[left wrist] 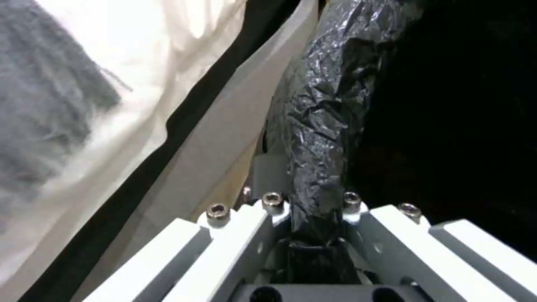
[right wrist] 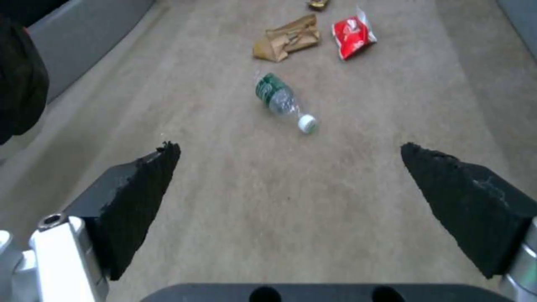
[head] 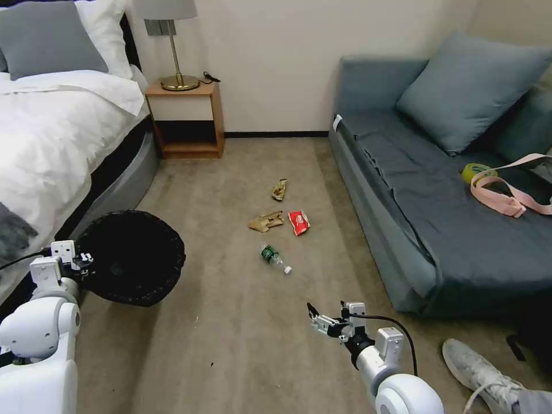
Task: Pick up the trash bin, then pick up the garbage on the floor and place it into the trash bin.
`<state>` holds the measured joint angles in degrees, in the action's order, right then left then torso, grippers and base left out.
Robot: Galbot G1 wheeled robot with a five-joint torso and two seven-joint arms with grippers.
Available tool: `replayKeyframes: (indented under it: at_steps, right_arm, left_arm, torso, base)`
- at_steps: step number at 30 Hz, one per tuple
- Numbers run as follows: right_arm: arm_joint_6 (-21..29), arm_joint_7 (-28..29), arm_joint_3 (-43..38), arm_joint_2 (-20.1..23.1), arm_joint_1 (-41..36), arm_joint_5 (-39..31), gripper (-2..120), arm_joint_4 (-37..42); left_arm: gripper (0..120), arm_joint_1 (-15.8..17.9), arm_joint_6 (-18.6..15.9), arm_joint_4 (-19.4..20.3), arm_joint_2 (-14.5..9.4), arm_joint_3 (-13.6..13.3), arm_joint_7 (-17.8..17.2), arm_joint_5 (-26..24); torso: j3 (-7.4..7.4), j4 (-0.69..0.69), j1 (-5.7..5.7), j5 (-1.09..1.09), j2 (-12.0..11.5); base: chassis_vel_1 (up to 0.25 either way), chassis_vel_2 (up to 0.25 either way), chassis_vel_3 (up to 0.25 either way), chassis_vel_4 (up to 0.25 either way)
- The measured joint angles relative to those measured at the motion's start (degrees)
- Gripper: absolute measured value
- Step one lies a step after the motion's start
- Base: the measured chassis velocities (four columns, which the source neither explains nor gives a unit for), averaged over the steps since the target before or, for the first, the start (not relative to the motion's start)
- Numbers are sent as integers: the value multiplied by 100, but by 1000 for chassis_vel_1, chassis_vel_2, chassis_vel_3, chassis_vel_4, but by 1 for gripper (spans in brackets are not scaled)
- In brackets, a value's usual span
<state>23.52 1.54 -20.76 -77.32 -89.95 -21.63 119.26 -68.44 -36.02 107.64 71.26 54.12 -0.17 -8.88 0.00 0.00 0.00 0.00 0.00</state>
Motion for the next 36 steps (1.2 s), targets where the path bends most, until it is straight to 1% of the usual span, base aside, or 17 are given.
replayKeyframes:
  at_steps: [8,15,25,36]
  right_arm:
    - [0,-3,55,1,6,31,100,-28]
    - [0,-8,73,15,-21,57,100,-26]
    - [4,-39,136,117,17,114,100,-70]
    - [6,-57,204,132,66,165,100,-145]
  left_arm:
    - [1,-30,15,-13,-7,40,7,-3]
    - [1,-119,18,42,48,25,10,-8]
    - [1,-149,9,96,56,35,9,-11]
    - [1,-167,11,77,60,85,18,-17]
  torso:
    - [0,0,0,0,0]
    - [0,1,0,-1,0]
    - [0,0,0,0,0]
    - [0,0,0,0,0]
  base:
    - [-132,154,138,-145]
    - [-137,141,151,-135]
    - [-141,131,140,-137]
    - [-141,136,139,-142]
